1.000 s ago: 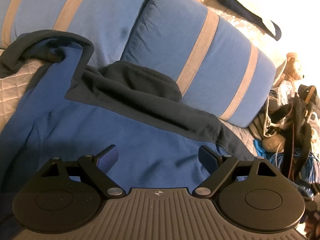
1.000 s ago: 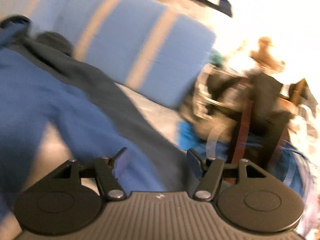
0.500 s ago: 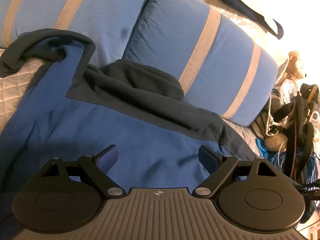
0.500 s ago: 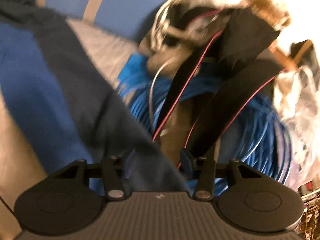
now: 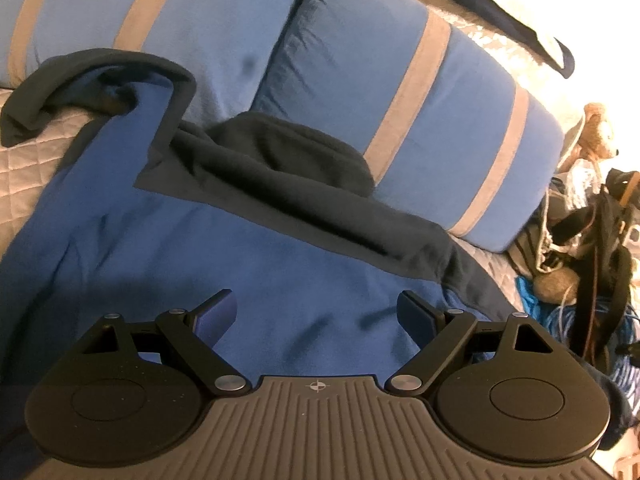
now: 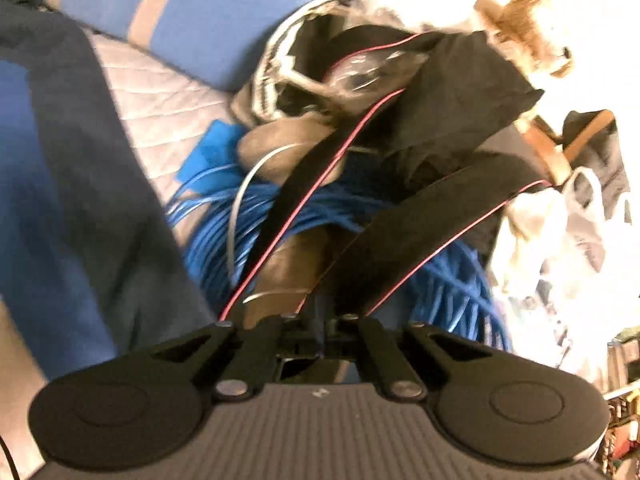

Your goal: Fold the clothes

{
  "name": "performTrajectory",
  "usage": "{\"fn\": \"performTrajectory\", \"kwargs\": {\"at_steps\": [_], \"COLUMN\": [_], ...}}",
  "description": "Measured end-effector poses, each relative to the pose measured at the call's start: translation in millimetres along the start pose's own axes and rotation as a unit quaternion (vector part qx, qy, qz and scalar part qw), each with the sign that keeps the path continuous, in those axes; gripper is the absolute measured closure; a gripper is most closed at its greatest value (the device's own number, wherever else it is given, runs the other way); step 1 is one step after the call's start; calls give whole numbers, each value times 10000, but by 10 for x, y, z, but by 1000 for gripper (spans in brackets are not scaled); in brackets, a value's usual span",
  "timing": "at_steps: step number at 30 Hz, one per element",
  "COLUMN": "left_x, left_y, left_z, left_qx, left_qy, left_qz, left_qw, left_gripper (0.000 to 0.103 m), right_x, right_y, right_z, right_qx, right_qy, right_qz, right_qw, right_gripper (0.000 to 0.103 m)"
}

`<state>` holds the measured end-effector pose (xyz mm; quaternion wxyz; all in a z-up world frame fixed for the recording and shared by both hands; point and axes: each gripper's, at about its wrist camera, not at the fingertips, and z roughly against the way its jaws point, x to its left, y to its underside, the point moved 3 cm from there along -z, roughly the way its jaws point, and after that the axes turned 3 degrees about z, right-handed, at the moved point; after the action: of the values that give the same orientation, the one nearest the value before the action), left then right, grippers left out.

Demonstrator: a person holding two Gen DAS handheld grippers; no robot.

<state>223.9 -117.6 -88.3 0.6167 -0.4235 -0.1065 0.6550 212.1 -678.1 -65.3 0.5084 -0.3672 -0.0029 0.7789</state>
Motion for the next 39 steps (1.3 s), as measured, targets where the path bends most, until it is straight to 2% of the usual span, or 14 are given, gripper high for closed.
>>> {"fn": "performTrajectory", "kwargs": {"at_steps": [5, 10, 13, 14, 15, 16, 19, 23, 28, 34, 39], "left_x": [-12, 1, -4, -6, -6, -5, 3, 0, 1, 5, 9], "left_y": [13, 12, 15, 15, 14, 13, 9, 11, 19, 22, 24], "left_z": [-1, -4, -9, -9, -10, -11, -16, -16, -19, -30, -26], "left_qx": [-9, -15, -5, -5, -5, -5, -3, -1, -8, -1, -4], "left_qy": [-25, -65, -74, -78, -77, -78, -85, -57, -88, -133, -139], "left_qz": [-58, -26, -33, -38, -43, -45, -34, -33, -36, -35, -26], "left_qw": [10000, 10000, 10000, 10000, 10000, 10000, 10000, 10000, 10000, 9999, 9999], "left_gripper": [15, 15, 15, 15, 15, 15, 15, 15, 15, 15, 15], "right_x": [-3, 113, 149, 169, 180, 176, 113, 21, -46, -135, -28], "right_y": [267, 491, 527, 528, 520, 507, 437, 411, 343, 6, -58], "right_z": [55, -13, -62, -68, -74, -83, -73, -89, -155, -72, -234], "right_qx": [243, 599, 646, 641, 655, 687, 654, 643, 421, -186, -41], "right_qy": [-937, -1231, -1129, -1098, -1081, -1044, -935, -1012, -543, 195, 498], "right_qz": [-234, -119, -16, 60, 123, 154, 159, 72, 53, 256, 620], "right_qw": [9950, 9905, 9915, 9919, 9919, 9920, 9933, 9928, 9976, 9993, 9968], "right_gripper": [62, 58, 60, 68, 90, 101, 102, 101, 103, 103, 99]}}
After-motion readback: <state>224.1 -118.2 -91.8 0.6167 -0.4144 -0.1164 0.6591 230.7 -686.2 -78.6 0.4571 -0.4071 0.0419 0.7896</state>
